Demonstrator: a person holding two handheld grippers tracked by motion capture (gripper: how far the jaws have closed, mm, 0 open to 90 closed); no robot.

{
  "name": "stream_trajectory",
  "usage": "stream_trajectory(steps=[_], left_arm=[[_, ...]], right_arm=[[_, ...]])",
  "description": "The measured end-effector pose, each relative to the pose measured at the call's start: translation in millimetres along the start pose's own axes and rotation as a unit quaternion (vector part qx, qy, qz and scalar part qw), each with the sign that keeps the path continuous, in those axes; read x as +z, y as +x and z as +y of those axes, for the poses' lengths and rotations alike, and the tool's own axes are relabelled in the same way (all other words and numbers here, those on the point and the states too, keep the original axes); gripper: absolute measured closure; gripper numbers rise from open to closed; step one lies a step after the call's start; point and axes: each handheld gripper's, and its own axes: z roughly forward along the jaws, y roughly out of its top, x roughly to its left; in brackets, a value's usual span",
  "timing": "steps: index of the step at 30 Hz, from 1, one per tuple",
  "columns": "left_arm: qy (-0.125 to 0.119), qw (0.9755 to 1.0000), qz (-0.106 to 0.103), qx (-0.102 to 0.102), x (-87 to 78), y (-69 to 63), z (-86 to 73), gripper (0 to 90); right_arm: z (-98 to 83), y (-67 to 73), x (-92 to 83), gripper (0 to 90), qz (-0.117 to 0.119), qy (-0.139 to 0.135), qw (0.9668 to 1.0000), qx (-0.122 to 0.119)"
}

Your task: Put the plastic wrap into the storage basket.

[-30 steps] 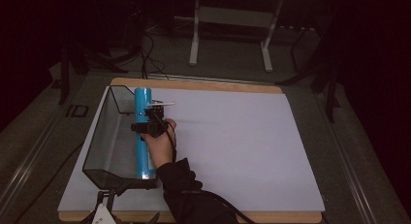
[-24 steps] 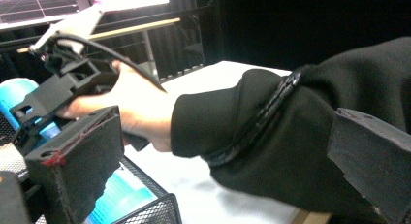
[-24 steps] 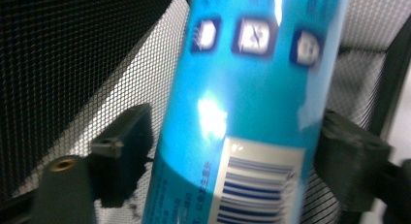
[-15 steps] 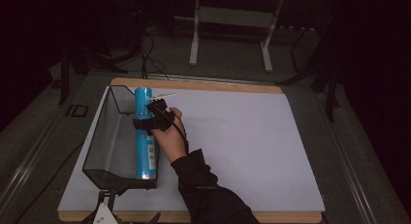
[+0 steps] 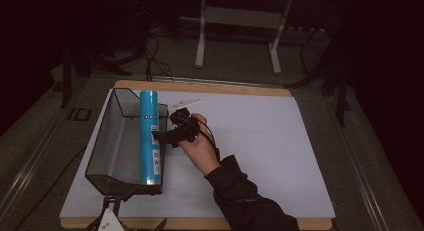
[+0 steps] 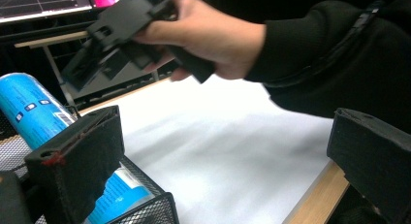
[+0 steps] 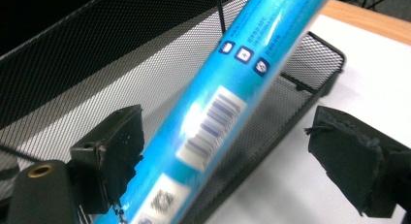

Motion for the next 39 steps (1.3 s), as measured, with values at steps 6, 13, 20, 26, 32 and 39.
stream_trajectory(steps=[6,13,20,26,32,39], left_arm=[[0.002,1.0,-0.001,-0.001,1.2,-0.5,-0.1,0.2],[0.003,1.0,-0.001,-0.002,1.9,-0.8,-0.3,0.2],[0.003,1.0,0.0,-0.002,2.2,-1.5,-0.1,0.2],[0.002,1.0,-0.002,-0.002,3.2,-1.4,-0.3,0.2],[0.003,1.0,-0.002,-0.002,3.7,-2.0,-0.3,0.2],[0.004,1.0,-0.002,-0.001,4.3,-2.2,-0.4,0.2]], right_arm=[[-13.9,-4.7,-21.4,12.6,0.007,-0.011,0.9998,-0.018],[-36.9,-10.3,-42.8,12.9,0.01,-0.017,0.9993,-0.033],[-57.5,-18.5,-64.9,13.4,-0.001,-0.038,0.9988,-0.031],[-77.1,-24.5,-84.7,13.4,-0.009,-0.032,0.9989,-0.033],[-95.9,-33.5,-105.4,13.4,-0.021,-0.038,0.9984,-0.037],[-114.8,-38.8,-123.3,13.6,-0.022,-0.037,0.9987,-0.026]])
